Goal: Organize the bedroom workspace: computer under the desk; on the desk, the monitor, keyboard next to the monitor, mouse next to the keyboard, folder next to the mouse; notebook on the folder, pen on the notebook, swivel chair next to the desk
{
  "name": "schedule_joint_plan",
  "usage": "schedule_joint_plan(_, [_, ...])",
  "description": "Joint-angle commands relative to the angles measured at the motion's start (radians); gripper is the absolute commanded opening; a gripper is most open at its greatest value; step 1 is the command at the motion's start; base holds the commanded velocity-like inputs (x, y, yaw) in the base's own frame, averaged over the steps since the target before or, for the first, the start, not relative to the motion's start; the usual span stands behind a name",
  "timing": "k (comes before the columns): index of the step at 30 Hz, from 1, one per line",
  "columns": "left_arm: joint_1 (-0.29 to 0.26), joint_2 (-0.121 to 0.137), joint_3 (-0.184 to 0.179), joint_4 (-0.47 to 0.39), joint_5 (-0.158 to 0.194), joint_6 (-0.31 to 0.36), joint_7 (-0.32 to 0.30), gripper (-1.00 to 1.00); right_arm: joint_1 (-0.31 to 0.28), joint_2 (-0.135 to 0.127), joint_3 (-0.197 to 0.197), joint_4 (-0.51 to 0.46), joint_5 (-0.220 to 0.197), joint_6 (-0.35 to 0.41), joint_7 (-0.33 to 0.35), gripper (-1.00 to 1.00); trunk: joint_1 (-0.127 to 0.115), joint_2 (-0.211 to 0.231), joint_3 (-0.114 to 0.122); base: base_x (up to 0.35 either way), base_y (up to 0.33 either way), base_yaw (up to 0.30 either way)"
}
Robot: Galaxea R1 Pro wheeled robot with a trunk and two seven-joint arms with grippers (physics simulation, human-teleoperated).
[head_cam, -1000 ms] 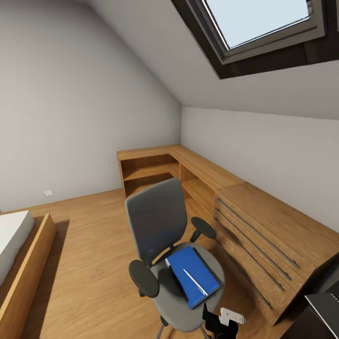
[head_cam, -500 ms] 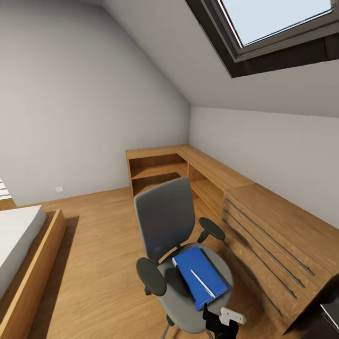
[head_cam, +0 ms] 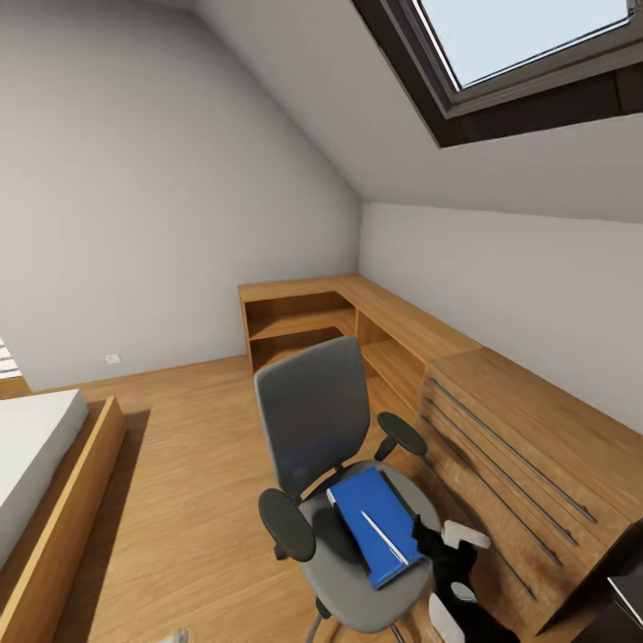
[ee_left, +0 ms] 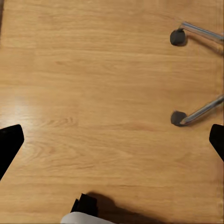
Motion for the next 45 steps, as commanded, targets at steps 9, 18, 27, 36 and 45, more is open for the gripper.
schedule_joint_plan(9, [-0.007, 0.002, 0.103, -0.516, 0.007, 0.459, 0.099, 1.0, -0.171, -0.077, 0.005, -0.113, 0.036, 0.447, 0.009, 1.0, 0.0, -0.001, -0.001, 0.0, 0.0, 0.0])
schedule_joint_plan(18, [-0.059, -0.004, 0.164, -0.622, 0.194, 0.541, 0.278, 1.0, -0.231, -0.087, 0.024, -0.115, 0.242, 0.803, 0.339, 1.0, 0.0, -0.001, -0.001, 0.0, 0.0, 0.0])
schedule_joint_plan(27, [-0.061, -0.007, 0.182, -0.628, 0.224, 0.531, 0.288, 1.0, -0.232, -0.087, 0.146, -0.105, 0.315, 0.915, 0.498, 1.0, 0.027, -0.05, -0.023, 0.0, 0.0, 0.0])
schedule_joint_plan(36, [-0.061, -0.01, 0.179, -0.627, 0.224, 0.531, 0.288, 1.0, -0.231, -0.098, 0.205, -0.106, 0.319, 0.915, 0.535, 1.0, 0.061, -0.113, -0.052, 0.0, 0.0, 0.0])
schedule_joint_plan(45, [-0.061, -0.011, 0.179, -0.627, 0.225, 0.531, 0.288, 1.0, -0.231, -0.098, 0.207, -0.106, 0.32, 0.916, 0.588, 1.0, 0.096, -0.176, -0.08, 0.0, 0.0, 0.0])
